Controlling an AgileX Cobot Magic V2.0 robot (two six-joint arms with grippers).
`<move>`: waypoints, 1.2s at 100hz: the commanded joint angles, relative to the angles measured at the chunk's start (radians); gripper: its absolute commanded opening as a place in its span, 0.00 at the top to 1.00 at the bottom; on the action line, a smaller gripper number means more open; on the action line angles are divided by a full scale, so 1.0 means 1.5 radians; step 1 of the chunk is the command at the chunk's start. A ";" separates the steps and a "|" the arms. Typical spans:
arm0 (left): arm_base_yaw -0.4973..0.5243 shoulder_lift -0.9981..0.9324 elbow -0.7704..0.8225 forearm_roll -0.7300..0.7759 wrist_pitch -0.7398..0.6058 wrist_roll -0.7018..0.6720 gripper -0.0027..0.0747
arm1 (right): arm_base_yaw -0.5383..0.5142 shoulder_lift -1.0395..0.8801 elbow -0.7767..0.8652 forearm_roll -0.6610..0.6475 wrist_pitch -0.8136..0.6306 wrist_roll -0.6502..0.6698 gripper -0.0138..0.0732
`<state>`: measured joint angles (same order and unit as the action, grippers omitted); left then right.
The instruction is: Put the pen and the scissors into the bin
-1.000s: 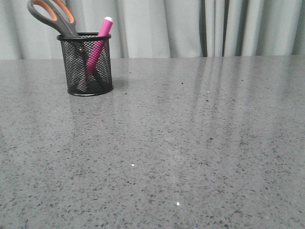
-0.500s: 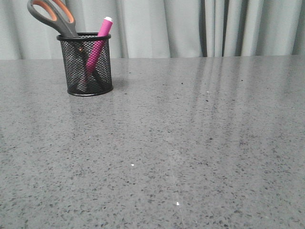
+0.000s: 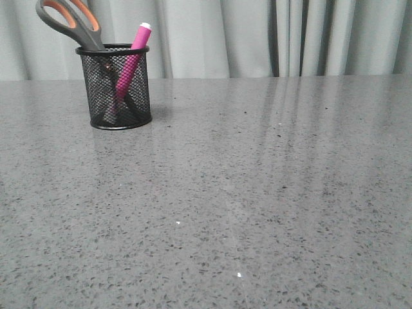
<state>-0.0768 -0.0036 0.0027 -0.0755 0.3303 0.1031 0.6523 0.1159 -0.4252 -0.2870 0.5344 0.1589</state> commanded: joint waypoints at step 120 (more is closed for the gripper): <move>0.002 -0.019 0.028 -0.009 -0.036 -0.007 0.99 | -0.351 -0.071 0.300 0.066 -0.242 -0.006 0.92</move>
<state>-0.0768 -0.0036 0.0027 -0.0769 0.3303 0.1031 0.1455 0.0456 0.0115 -0.1953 0.1648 0.1587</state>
